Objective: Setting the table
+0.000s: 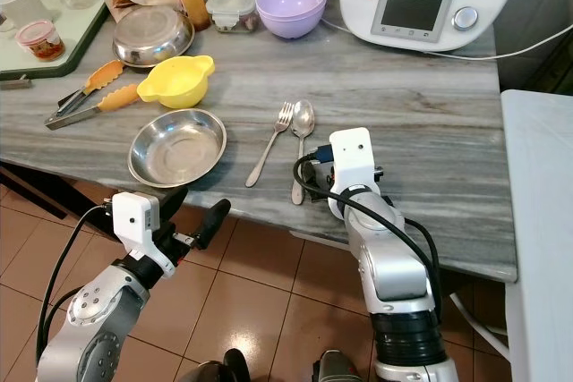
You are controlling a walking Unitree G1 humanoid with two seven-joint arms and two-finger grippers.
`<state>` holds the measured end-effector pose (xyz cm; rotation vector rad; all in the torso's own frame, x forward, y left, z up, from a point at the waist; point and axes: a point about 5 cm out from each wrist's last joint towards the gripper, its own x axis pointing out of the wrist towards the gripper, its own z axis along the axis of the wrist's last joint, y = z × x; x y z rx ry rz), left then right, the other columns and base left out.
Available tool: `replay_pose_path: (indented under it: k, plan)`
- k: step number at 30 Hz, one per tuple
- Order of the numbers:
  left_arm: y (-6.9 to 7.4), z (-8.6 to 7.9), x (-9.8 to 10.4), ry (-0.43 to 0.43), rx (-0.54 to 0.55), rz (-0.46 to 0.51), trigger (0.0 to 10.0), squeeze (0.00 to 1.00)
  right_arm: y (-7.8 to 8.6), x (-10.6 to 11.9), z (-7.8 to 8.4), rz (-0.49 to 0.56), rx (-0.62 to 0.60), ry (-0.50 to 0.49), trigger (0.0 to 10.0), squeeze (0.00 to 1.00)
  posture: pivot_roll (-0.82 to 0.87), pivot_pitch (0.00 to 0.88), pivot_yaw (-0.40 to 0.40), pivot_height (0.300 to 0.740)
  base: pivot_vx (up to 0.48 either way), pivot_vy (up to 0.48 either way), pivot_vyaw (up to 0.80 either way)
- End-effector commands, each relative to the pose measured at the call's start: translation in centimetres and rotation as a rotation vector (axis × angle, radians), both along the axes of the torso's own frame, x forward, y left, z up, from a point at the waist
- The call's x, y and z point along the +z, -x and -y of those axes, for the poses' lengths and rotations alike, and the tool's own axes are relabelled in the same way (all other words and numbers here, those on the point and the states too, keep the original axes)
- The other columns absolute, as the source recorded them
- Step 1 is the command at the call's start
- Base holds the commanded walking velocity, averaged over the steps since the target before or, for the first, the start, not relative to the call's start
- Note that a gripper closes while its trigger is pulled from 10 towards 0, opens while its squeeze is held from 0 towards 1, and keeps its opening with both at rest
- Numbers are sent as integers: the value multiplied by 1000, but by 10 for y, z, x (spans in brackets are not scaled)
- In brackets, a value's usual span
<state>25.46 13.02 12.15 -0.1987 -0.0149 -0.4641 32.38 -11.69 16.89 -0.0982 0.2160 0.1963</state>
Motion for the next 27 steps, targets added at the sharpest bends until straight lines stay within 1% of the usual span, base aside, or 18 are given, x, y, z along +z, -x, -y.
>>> replay_pose_path:
  k: [1,5,8,14,17,22,26,27]
  plan:
    - [3,-6,-5,-20,16,-19,10000,0,2,-14,-17,-76,79,-15,10000,145,-224,246,108,740,0,0,0]
    - [3,-6,-5,-20,17,-20,10000,0,-1,-15,-21,-74,92,-12,10000,145,-223,248,107,740,0,0,0]
    - [3,-6,-5,-20,18,-21,10000,0,-3,-14,-25,-73,104,10,10000,145,-221,250,106,740,0,0,0]
    - [4,-6,-5,-17,22,-26,10000,0,-5,-15,-25,-71,103,40,10000,141,-219,251,105,740,0,0,0]
    - [4,-6,-6,-16,23,-27,10000,0,-7,-18,-25,-75,104,76,10000,145,-219,251,105,740,0,0,0]
    - [4,-6,-6,-15,23,-29,10000,0,-8,-18,-27,-67,109,99,10000,137,-217,252,105,740,0,0,0]
    - [4,-6,-6,-13,23,-30,10000,0,-11,-18,-30,-56,122,148,10000,129,-216,254,108,740,0,0,0]
    - [4,-6,-6,-13,22,-30,10000,0,-11,-18,-31,-56,124,146,10000,129,-216,254,108,740,0,0,0]
